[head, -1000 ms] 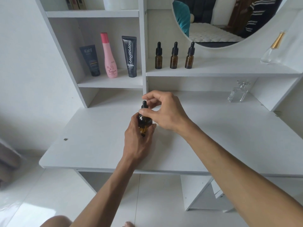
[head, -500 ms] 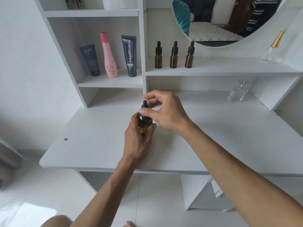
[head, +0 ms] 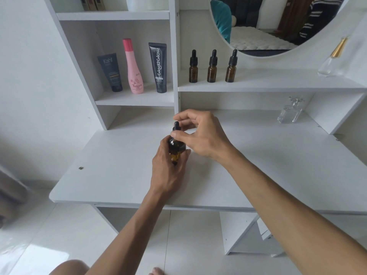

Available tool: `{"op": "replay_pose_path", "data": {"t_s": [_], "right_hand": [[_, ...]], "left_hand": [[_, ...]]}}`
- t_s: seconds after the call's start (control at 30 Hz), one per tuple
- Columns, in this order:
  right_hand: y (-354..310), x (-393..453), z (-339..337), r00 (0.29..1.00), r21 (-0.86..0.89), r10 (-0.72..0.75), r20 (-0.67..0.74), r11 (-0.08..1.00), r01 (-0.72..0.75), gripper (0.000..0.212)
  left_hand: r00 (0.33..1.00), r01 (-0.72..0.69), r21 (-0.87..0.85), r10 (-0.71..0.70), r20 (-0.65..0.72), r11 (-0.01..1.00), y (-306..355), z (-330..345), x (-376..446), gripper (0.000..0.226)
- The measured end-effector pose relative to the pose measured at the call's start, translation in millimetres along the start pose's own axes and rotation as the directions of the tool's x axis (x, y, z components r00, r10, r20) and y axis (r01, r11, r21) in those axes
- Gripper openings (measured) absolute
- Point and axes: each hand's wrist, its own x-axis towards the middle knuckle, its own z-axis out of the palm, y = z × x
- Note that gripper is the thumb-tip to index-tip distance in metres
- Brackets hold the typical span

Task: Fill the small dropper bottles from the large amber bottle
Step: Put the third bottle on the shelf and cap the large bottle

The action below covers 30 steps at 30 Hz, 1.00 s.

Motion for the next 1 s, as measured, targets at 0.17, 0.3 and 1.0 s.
{"op": "replay_pose_path", "data": {"t_s": [0.17, 0.3, 1.0], "right_hand": [[0.0, -0.7, 2.3, 0.999, -0.002, 0.004, -0.037, 1.000, -0.005, 0.035], [0.9, -1.1, 3.0, 1.000, 0.016, 0.012, 0.006, 1.000, -0.012, 0.033], [0.2, -1.3, 3.0, 1.000, 0.008, 0.001, -0.006, 1.000, -0.001, 0.036]], "left_hand": [[1.000, -0.003, -0.006, 0.003, 0.007, 1.000, 0.5, -0.6, -0.2, 0.036], [1.000, -0.002, -0.004, 0.002, 0.008, 1.000, 1.8, -0.7, -0.2, 0.035], [1.000, 0.001, -0.020, -0.001, 0.017, 1.000, 2.6, -1.1, -0.9, 0.033]]}}
